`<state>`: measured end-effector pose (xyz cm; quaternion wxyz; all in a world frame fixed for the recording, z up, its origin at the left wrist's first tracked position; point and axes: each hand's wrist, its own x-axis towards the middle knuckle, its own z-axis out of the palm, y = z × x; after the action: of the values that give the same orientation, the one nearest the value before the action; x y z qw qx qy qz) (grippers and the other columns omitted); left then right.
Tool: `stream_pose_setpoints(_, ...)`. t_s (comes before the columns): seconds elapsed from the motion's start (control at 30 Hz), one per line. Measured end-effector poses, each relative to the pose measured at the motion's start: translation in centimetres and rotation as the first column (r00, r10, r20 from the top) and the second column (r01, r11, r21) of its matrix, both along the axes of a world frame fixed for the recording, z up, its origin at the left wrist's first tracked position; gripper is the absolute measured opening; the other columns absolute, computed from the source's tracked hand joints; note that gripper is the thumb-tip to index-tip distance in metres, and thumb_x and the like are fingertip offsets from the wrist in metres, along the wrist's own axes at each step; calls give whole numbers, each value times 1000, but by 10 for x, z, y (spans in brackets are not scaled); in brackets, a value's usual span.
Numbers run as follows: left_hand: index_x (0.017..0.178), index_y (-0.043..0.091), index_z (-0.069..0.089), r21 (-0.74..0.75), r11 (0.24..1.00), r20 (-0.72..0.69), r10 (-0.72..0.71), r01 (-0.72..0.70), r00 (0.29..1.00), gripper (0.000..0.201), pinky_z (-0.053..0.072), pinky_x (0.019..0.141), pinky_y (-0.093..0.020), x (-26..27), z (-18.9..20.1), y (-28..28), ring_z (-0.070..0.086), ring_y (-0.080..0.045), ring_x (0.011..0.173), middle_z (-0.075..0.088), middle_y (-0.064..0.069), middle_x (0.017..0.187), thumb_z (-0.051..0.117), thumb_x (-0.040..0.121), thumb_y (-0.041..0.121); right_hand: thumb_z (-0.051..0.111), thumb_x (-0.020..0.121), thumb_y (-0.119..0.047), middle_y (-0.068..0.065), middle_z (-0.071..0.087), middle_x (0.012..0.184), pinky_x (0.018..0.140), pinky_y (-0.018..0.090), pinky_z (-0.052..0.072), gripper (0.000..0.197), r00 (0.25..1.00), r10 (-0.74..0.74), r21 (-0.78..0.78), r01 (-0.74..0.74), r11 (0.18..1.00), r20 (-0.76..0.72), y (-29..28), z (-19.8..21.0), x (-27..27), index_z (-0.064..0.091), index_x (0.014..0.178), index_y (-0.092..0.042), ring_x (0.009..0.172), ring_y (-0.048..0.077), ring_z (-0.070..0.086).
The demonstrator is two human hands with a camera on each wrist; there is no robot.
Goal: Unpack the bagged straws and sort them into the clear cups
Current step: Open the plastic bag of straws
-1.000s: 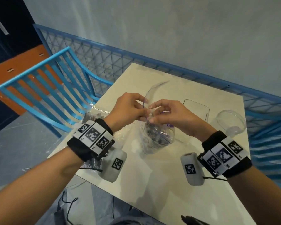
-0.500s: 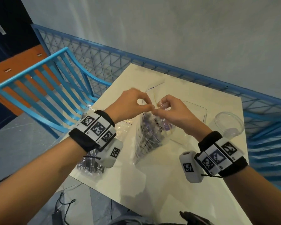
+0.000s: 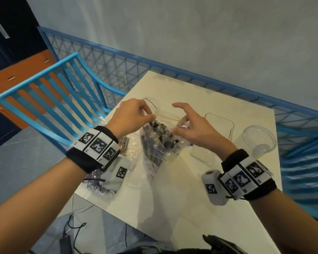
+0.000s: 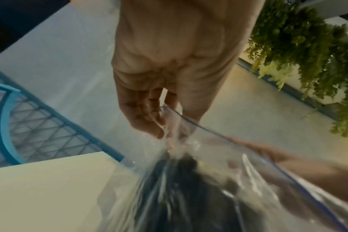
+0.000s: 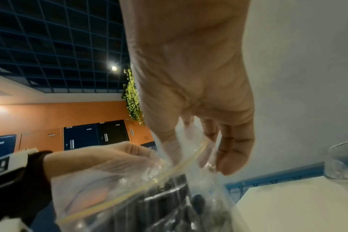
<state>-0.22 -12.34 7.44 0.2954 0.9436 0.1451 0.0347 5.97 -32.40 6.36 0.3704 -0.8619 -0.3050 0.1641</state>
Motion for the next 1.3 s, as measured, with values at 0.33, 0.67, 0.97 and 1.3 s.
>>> stream_pose_setpoints(0.33, 152, 45, -6, -316, 949, -396, -131, -1, 909, 109, 61, 57, -34, -23, 5, 20, 69, -30, 67, 52, -11, 104, 61, 86, -8, 50, 96, -5, -4, 58, 95, 68, 17, 48, 54, 998, -55, -67, 57, 996, 32, -12, -6, 7, 38, 137, -37, 83, 9, 58)
stream_pose_setpoints(0.67, 153, 47, 2, -832, 553, -175, -184, -45, 967, 122, 59, 79, -39, -28, -23, 8, 71, -26, 102, 41, -7, 149, 60, 76, -28, 59, 76, 17, 10, 22, 155, 89, 48, 55, 104, 835, 30, 159, 70, 985, -550, -16, -40, -12, 12, 149, -41, 130, 37, 45)
stream_pose_setpoints(0.97, 154, 27, 22, -451, 882, -291, -289, 135, 912, 114, 50, 68, -22, -33, -53, 0, 60, -10, 78, 51, 2, 122, 89, 64, 10, 52, 86, 17, 23, 52, 129, 51, 21, 50, 54, 754, -194, 277, 449, 849, -628, -5, -48, -20, 44, 134, -7, 71, 14, 66)
stream_pose_setpoints(1.3, 97, 18, 56, -476, 878, 33, 77, -52, 997, 40, 42, 79, -28, -39, -90, -33, 54, -17, 95, 53, -4, 112, 80, 75, 41, 83, 72, -15, -7, 49, 135, 92, 48, 53, 100, 825, 51, 372, 198, 907, -563, -26, -50, -37, 19, 144, -43, 118, 20, 59)
